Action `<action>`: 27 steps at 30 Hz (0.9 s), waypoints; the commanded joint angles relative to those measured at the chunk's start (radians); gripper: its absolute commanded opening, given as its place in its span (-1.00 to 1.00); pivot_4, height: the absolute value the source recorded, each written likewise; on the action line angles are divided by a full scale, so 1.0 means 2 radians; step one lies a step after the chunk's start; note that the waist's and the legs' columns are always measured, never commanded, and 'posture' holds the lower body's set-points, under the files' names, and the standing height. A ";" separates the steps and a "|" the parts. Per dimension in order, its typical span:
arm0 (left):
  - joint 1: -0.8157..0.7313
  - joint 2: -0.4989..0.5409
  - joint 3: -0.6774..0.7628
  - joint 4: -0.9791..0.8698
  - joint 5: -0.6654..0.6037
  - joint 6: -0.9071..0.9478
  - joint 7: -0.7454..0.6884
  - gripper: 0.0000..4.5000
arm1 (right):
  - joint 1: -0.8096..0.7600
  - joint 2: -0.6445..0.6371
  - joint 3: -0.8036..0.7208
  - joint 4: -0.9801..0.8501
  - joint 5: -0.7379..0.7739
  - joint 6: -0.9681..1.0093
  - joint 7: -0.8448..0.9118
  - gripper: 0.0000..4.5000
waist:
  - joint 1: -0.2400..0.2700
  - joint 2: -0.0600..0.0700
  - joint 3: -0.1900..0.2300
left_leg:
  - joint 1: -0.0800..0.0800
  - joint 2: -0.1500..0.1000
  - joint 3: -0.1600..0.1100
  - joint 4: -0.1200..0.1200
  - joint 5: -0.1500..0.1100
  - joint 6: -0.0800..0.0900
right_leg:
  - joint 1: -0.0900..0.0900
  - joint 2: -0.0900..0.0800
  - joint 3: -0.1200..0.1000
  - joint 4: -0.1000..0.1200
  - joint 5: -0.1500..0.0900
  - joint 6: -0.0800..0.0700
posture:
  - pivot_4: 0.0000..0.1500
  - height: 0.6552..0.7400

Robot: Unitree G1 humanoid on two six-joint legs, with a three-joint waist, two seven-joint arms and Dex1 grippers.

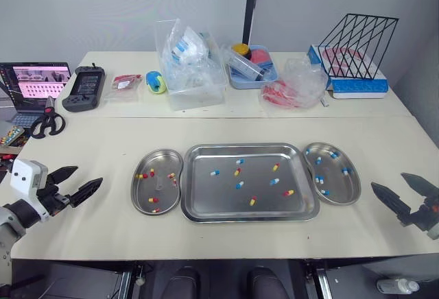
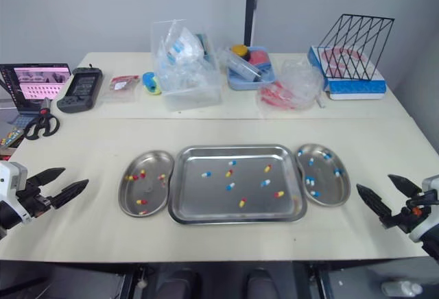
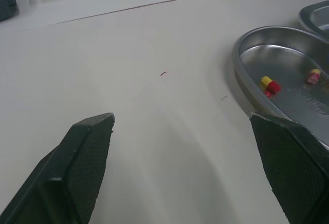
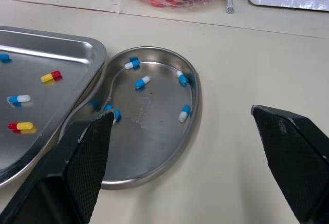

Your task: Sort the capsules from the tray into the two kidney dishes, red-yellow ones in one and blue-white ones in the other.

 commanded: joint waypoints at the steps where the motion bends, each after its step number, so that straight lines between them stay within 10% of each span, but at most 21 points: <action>1: 0.000 -0.001 0.010 -0.027 -0.014 -0.004 0.003 0.97 | -0.012 -0.015 0.004 -0.022 0.009 0.006 0.000 1.00 | 0.000 0.000 0.000 | 0.000 0.000 0.000 0.000 0.000 0.000 | 0.000 0.000 0.000 0.000 0.000 0.000 | 1.00 0.71; 17: -0.010 0.010 -0.081 -0.127 -0.070 0.028 -0.100 0.97 | -0.245 -0.104 0.265 -0.098 0.035 0.128 0.061 1.00 | -0.002 0.000 0.000 | 0.000 0.000 0.000 0.000 0.000 0.000 | 0.000 0.000 0.000 0.000 0.000 0.000 | 1.00 0.71; 27: -0.018 0.000 -0.131 -0.123 -0.048 0.000 -0.123 0.97 | -0.432 -0.002 0.494 -0.021 -0.060 0.126 0.092 1.00 | -0.004 0.000 0.000 | -0.001 0.000 -0.001 0.000 0.000 0.000 | -0.002 0.000 0.000 0.000 0.000 0.000 | 1.00 0.71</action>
